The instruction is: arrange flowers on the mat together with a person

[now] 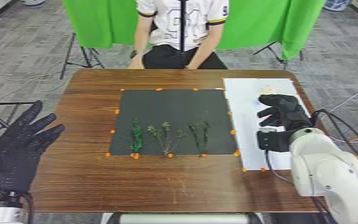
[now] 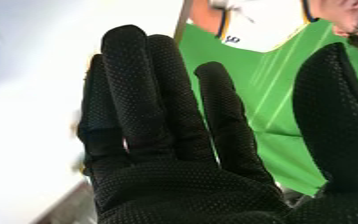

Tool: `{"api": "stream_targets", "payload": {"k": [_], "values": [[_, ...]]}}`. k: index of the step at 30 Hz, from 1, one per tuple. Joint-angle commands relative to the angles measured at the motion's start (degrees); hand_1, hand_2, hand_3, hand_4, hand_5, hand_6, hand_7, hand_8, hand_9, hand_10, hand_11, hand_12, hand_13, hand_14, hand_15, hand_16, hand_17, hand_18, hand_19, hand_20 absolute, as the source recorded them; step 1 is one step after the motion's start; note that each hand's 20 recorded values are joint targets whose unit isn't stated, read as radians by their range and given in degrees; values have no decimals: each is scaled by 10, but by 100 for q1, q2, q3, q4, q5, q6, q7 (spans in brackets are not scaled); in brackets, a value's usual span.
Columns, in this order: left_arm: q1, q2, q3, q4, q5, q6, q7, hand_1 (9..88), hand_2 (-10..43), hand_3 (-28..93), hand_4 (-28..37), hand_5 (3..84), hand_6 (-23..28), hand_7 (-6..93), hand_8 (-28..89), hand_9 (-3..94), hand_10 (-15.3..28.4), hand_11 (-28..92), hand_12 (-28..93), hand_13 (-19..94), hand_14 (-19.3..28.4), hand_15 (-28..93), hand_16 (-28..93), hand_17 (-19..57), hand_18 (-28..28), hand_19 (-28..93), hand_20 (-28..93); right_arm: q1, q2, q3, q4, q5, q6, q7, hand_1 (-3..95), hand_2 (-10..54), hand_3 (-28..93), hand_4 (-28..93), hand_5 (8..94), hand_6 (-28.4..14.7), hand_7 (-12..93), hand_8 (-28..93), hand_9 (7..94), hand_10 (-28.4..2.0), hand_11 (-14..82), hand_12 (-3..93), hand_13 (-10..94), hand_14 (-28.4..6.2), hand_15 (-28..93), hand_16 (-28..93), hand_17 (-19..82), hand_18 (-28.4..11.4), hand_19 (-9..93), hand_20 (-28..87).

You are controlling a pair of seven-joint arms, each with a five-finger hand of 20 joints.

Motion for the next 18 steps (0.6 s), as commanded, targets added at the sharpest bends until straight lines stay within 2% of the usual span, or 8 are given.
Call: {"api": "stream_targets", "payload": {"k": [1, 2, 3, 7, 10, 11, 14, 18], "values": [[197, 169, 27, -14, -174, 136, 213, 189, 70, 758, -281, 301, 39, 95, -83, 297, 144, 175, 120, 209, 218, 444, -45, -66, 204, 440, 196, 720, 297, -588, 415, -1218, -450, 909, 301, -36, 736, -222, 483, -20, 116, -110, 639, -203, 242, 160, 600, -189, 635, 111, 203, -284, 658, 179], [245, 271, 38, -19, -265, 189, 316, 189, 70, 758, -281, 302, 39, 95, -83, 297, 144, 175, 120, 209, 218, 444, -45, -66, 204, 440, 196, 819, 311, -676, 483, -1340, -605, 1040, 305, -39, 735, -222, 482, -19, 115, -110, 643, -204, 242, 160, 607, -187, 637, 112, 207, -284, 661, 177], [198, 230, 51, -9, -221, 160, 270, 188, 69, 759, -280, 302, 39, 95, -83, 297, 144, 175, 120, 209, 218, 444, -45, -67, 205, 440, 196, 958, 347, -834, 578, -1482, -694, 1143, 308, -41, 734, -222, 481, -18, 114, -110, 648, -204, 243, 160, 611, -187, 638, 113, 211, -284, 664, 175], [268, 411, 56, -5, -388, 201, 441, 188, 70, 759, -280, 301, 40, 95, -83, 296, 144, 175, 120, 209, 218, 443, -45, -66, 206, 439, 195, 1661, 503, -1727, 1073, -1840, -535, 1359, 324, -50, 728, -221, 478, -15, 115, -107, 643, -206, 247, 163, 619, -181, 637, 114, 220, -284, 674, 163], [227, 368, 80, 2, -329, 189, 432, 188, 69, 760, -279, 300, 40, 94, -83, 295, 144, 175, 121, 210, 218, 443, -46, -65, 210, 439, 193, 2037, 496, -2176, 1359, -2245, -746, 1579, 333, -59, 730, -221, 477, -11, 117, -107, 637, -207, 253, 164, 619, -178, 637, 116, 219, -284, 676, 153], [280, 438, 64, -4, -409, 222, 523, 188, 69, 760, -279, 300, 40, 95, -83, 295, 144, 175, 121, 210, 218, 443, -47, -65, 210, 439, 192, 2119, 476, -2260, 1442, -2289, -844, 1630, 337, -62, 731, -221, 478, -8, 118, -107, 635, -206, 255, 165, 618, -177, 637, 116, 219, -284, 676, 148], [257, 471, 88, 3, -417, 231, 529, 189, 69, 760, -280, 300, 40, 95, -83, 295, 144, 175, 121, 210, 217, 442, -47, -65, 211, 440, 191, 2241, 504, -2423, 1559, -2357, -1064, 1675, 345, -68, 732, -221, 478, -5, 120, -108, 633, -207, 256, 165, 617, -176, 634, 116, 218, -284, 673, 140], [251, 375, 92, -7, -409, 252, 527, 193, 68, 763, -277, 298, 39, 95, -83, 294, 143, 175, 121, 210, 218, 442, -47, -65, 210, 440, 190, 2482, 469, -2736, 1783, -2463, -1372, 1720, 362, -78, 728, -221, 481, 1, 123, -110, 630, -206, 255, 163, 617, -174, 629, 117, 216, -284, 671, 129]]}}
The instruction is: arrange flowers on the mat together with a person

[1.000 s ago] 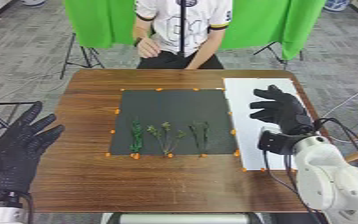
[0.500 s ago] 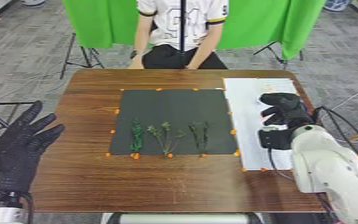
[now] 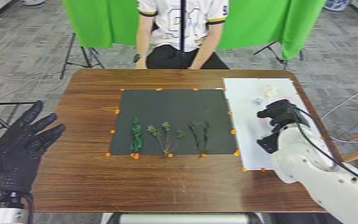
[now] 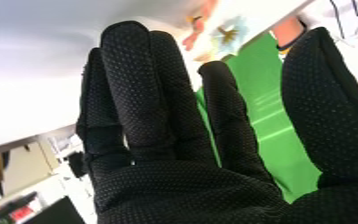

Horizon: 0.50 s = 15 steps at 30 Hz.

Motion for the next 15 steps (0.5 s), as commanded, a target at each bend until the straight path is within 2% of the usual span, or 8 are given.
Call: {"api": "stream_targets", "payload": {"k": [1, 2, 4, 6, 7, 8, 11, 15], "values": [[68, -29, 43, 1, -36, 79, 41, 194, 68, 763, -275, 297, 38, 96, -83, 294, 143, 176, 121, 210, 218, 442, -47, -65, 211, 441, 189, 479, 3, -376, 267, -321, -623, 162, 365, -82, 730, -221, 483, 3, 123, -111, 630, -205, 255, 163, 618, -173, 627, 116, 216, -284, 669, 126], [35, -53, 62, 10, -12, 61, 9, 195, 67, 764, -274, 296, 38, 97, -83, 293, 143, 175, 121, 210, 218, 442, -47, -66, 210, 441, 189, 494, 1, -413, 289, -371, -718, 138, 371, -87, 732, -222, 486, 5, 124, -112, 629, -205, 254, 162, 618, -173, 625, 116, 215, -284, 670, 122], [75, -7, 65, 11, -77, 70, 102, 197, 68, 763, -272, 295, 38, 98, -84, 293, 144, 175, 121, 210, 218, 443, -47, -66, 210, 441, 189, 585, 24, -589, 333, -474, -806, 140, 376, -91, 732, -225, 495, 11, 127, -113, 629, -204, 253, 162, 618, -171, 619, 115, 214, -284, 668, 118], [26, -50, 81, 20, -37, 56, 60, 199, 68, 762, -269, 295, 38, 99, -84, 293, 145, 176, 121, 210, 218, 444, -46, -66, 210, 441, 188, 694, 26, -756, 405, -536, -921, 171, 382, -93, 728, -230, 518, 21, 133, -119, 630, -200, 250, 161, 616, -169, 613, 115, 213, -284, 663, 114], [63, -3, 76, 14, -95, 72, 137, 199, 68, 762, -268, 295, 38, 99, -84, 293, 145, 176, 121, 210, 218, 444, -46, -66, 209, 441, 188, 765, -2, -821, 469, -536, -953, 160, 383, -94, 727, -232, 527, 24, 135, -121, 631, -196, 250, 161, 615, -168, 611, 116, 212, -284, 663, 113], [60, -25, 72, 10, -49, 53, 88, 199, 67, 763, -267, 295, 38, 99, -84, 294, 145, 177, 121, 210, 218, 444, -46, -66, 209, 441, 188, 779, -6, -840, 492, -549, -1064, 174, 384, -94, 727, -233, 531, 25, 136, -122, 632, -194, 250, 161, 616, -167, 610, 116, 212, -284, 662, 112], [36, 52, 114, 28, -113, 64, 166, 198, 66, 764, -265, 295, 38, 100, -85, 295, 145, 178, 120, 210, 218, 446, -46, -66, 209, 441, 188, 895, 10, -997, 594, -604, -1122, 220, 389, -95, 725, -239, 549, 29, 137, -125, 638, -190, 245, 160, 620, -165, 603, 118, 213, -284, 658, 111], [16, 53, 114, 31, -102, 79, 140, 200, 65, 764, -263, 294, 38, 100, -85, 295, 145, 179, 120, 210, 218, 447, -47, -67, 207, 440, 187, 1103, 13, -1310, 714, -746, -1221, 238, 409, -95, 725, -251, 589, 40, 144, -131, 663, -180, 240, 161, 632, -156, 585, 120, 214, -284, 652, 113]]}}
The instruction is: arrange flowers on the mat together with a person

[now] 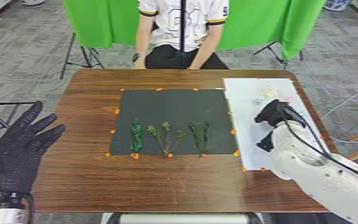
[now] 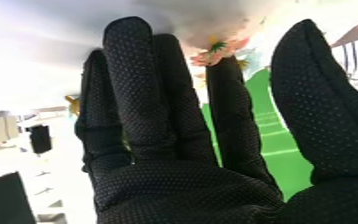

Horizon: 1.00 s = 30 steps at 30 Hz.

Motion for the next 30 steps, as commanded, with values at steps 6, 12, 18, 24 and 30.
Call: {"api": "stream_targets", "payload": {"k": [6, 12, 18, 24, 30], "values": [[71, 81, 43, 30, -116, 61, 151, 200, 65, 765, -262, 295, 40, 100, -85, 296, 146, 181, 120, 210, 218, 449, -47, -68, 207, 440, 188, 594, -49, -1022, 453, -612, -177, 170, 529, -95, 614, -281, 749, 48, 149, -52, 771, -111, 216, 207, 692, -109, 535, 158, 255, -277, 643, 125], [-6, 67, 59, 41, -74, 40, 80, 201, 66, 765, -263, 295, 41, 100, -85, 296, 146, 182, 119, 210, 218, 450, -48, -69, 207, 439, 189, 585, -89, -1244, 597, -843, 118, 279, 595, -95, 551, -282, 853, 52, 164, -14, 906, -69, 142, 324, 768, -59, 495, 239, 292, -253, 649, 137], [126, 139, -34, -1, -154, 86, 191, 201, 66, 764, -262, 296, 41, 101, -86, 296, 145, 182, 119, 210, 218, 451, -49, -69, 206, 439, 189, 545, -48, -1270, 544, -1184, 576, 351, 617, -95, 540, -283, 877, 49, 158, -6, 933, -59, 151, 331, 808, -38, 477, 275, 309, -223, 659, 137], [35, 13, -85, -45, 40, 18, -17, 200, 65, 765, -262, 296, 41, 100, -85, 296, 146, 181, 118, 210, 218, 452, -49, -69, 206, 440, 189, 607, 57, -1253, 250, -1606, 1105, 408, 628, -95, 537, -283, 887, 44, 155, -6, 937, -54, 159, 323, 832, -19, 463, 290, 315, -183, 669, 131], [-161, -277, -97, -62, 335, -131, -424, 201, 66, 764, -262, 296, 41, 99, -85, 297, 147, 181, 119, 210, 218, 452, -50, -70, 205, 439, 189, 820, 162, -1256, -126, -1861, 1432, 404, 623, -95, 552, -283, 894, 45, 156, -5, 937, -50, 162, 320, 840, -13, 456, 299, 305, -159, 680, 130]]}}
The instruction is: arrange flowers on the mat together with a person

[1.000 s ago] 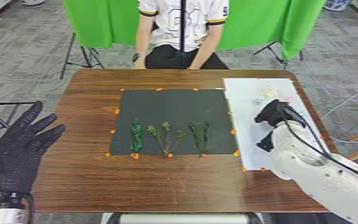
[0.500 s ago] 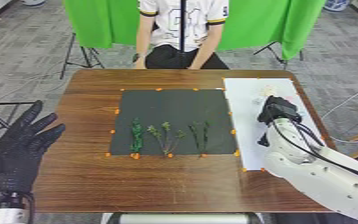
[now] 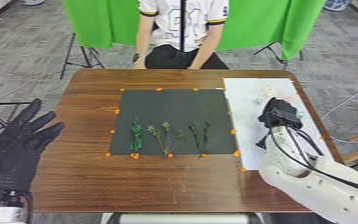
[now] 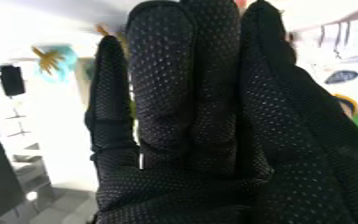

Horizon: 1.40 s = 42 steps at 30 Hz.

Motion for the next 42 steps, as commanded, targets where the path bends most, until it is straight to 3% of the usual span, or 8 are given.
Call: {"api": "stream_targets", "payload": {"k": [1, 7, 10, 14, 26, 28, 35, 42], "values": [[-208, -431, -29, -51, 429, -191, -567, 200, 66, 764, -262, 296, 41, 99, -85, 297, 147, 182, 119, 210, 218, 452, -50, -70, 205, 438, 189, 296, 171, 38, -545, -378, 388, 18, 623, -95, 552, -283, 894, 45, 156, -5, 937, -50, 163, 320, 840, -13, 456, 300, 305, -158, 680, 130], [-296, -622, -128, -106, 645, -323, -853, 200, 66, 764, -262, 296, 41, 99, -85, 297, 146, 181, 119, 210, 218, 453, -50, -70, 205, 439, 190, 316, 70, 210, -1090, -252, 495, -448, 615, -95, 566, -283, 896, 46, 157, -3, 937, -50, 169, 317, 842, -12, 452, 309, 299, -151, 683, 127], [-244, -677, -256, -171, 672, -342, -841, 201, 66, 764, -263, 296, 41, 100, -85, 296, 146, 180, 119, 210, 219, 452, -50, -70, 205, 439, 190, 584, -194, 111, -1360, 205, 489, -1056, 611, -95, 572, -283, 896, 46, 156, -3, 937, -50, 169, 318, 842, -11, 451, 312, 289, -149, 683, 127], [-342, -692, -382, -230, 319, -632, -638, 201, 66, 763, -262, 296, 41, 99, -85, 297, 146, 182, 119, 210, 219, 452, -50, -70, 205, 439, 190, 1275, -704, -439, -1460, 797, 368, -1730, 607, -95, 575, -283, 894, 46, 157, -2, 937, -50, 167, 319, 833, -8, 453, 319, 277, -146, 678, 128], [-742, -780, -609, -320, 532, -757, -727, 201, 64, 759, -261, 298, 42, 98, -85, 297, 147, 182, 119, 212, 220, 459, -50, -68, 206, 447, 195, 2407, -2651, -1527, -416, 1970, -313, -2849, 598, -95, 579, -283, 888, 50, 160, 0, 937, -41, 147, 334, 822, -4, 460, 324, 255, -142, 676, 145], [-924, -721, -502, -281, 553, -641, -620, 201, 63, 760, -260, 298, 41, 97, -85, 297, 148, 182, 119, 210, 219, 458, -51, -69, 206, 448, 196, 2570, -2825, -1756, -318, 2298, -268, -2813, 599, -95, 575, -283, 884, 50, 162, 1, 937, -42, 137, 339, 808, -3, 467, 327, 243, -143, 677, 155], [-1429, -613, -323, -139, 620, -762, -870, 202, 61, 760, -258, 300, 41, 97, -85, 299, 147, 184, 119, 207, 217, 454, -50, -69, 205, 448, 197, 3475, -3304, -3123, 18, 2774, -17, -2577, 597, -95, 567, -283, 874, 58, 167, 0, 935, -40, 114, 344, 793, -4, 473, 323, 234, -154, 669, 173], [-1597, -506, -150, -93, 621, -783, -893, 204, 60, 760, -257, 301, 41, 97, -84, 299, 147, 183, 119, 207, 217, 454, -49, -69, 205, 447, 197, 4291, -3870, -4463, 403, 3164, 597, -2446, 604, -95, 544, -283, 864, 66, 173, -10, 934, -33, 103, 345, 789, -9, 482, 311, 232, -157, 660, 192]]}}
